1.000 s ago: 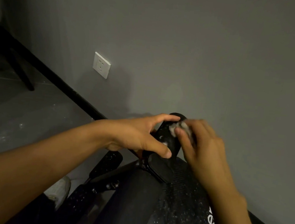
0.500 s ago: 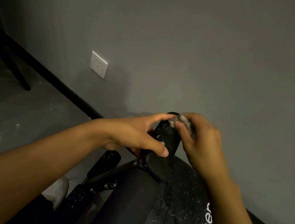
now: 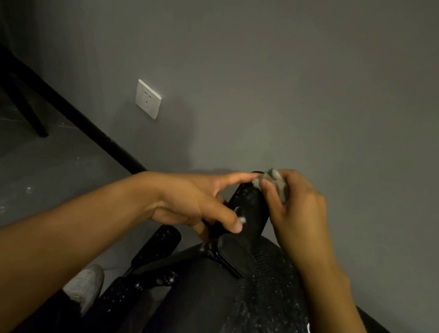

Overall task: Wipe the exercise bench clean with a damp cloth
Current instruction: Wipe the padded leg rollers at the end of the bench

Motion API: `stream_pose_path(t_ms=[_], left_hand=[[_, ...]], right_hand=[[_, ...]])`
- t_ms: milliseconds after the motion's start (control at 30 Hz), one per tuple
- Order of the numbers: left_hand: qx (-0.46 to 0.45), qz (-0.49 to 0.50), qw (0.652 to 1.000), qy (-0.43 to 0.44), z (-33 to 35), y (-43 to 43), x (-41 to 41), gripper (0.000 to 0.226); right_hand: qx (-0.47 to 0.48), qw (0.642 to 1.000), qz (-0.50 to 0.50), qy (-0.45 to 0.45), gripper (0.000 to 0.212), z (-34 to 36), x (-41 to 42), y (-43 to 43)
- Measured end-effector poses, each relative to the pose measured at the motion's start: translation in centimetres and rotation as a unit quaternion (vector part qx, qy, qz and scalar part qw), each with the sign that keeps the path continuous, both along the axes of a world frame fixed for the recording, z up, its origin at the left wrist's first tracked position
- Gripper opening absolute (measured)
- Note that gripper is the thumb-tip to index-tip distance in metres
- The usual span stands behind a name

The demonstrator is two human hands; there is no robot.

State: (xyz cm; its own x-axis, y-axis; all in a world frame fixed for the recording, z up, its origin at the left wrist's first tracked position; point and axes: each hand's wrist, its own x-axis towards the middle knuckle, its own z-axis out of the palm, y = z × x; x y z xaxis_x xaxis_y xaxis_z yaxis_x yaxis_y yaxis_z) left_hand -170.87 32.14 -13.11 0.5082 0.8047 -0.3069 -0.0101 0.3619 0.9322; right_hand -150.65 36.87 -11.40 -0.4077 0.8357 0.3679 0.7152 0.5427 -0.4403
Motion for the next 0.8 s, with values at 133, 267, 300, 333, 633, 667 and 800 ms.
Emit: stream_pose_path(t_ms=[133, 267, 300, 333, 633, 667, 800], left_hand=[[0.012, 0.024, 1.0, 0.009, 0.0, -0.2, 0.4, 0.091], [0.035, 0.043, 0.998, 0.041, 0.0, -0.3, 1.2, 0.095], [0.042, 0.045, 0.997, 0.051, 0.0, -0.4, 1.3, 0.096], [0.048, 0.044, 0.996, 0.06, 0.1, -0.4, 1.3, 0.095], [0.055, -0.051, 0.994, 0.073, 0.5, 0.3, -0.3, 0.098], [0.056, -0.057, 0.994, 0.075, 0.5, 0.4, -0.3, 0.099], [0.046, -0.071, 0.994, 0.071, 0.6, 0.6, -0.6, 0.099]], right_hand=[[-0.094, 0.99, 0.09, 0.058, 0.008, 0.8, 1.1, -3.5], [-0.16, 0.974, 0.144, 0.072, 0.008, 0.8, 2.8, -5.4], [-0.139, 0.98, 0.131, 0.058, 0.008, 0.7, 2.9, -4.8], [-0.106, 0.988, 0.107, 0.039, 0.008, 0.5, 2.9, -4.0], [-0.134, 0.979, 0.121, 0.097, 0.014, -0.4, 3.1, -5.5], [-0.14, 0.975, 0.138, 0.103, 0.015, -0.4, 3.4, -6.4], [-0.087, 0.986, 0.137, 0.048, 0.008, 0.0, 2.6, -5.3]])
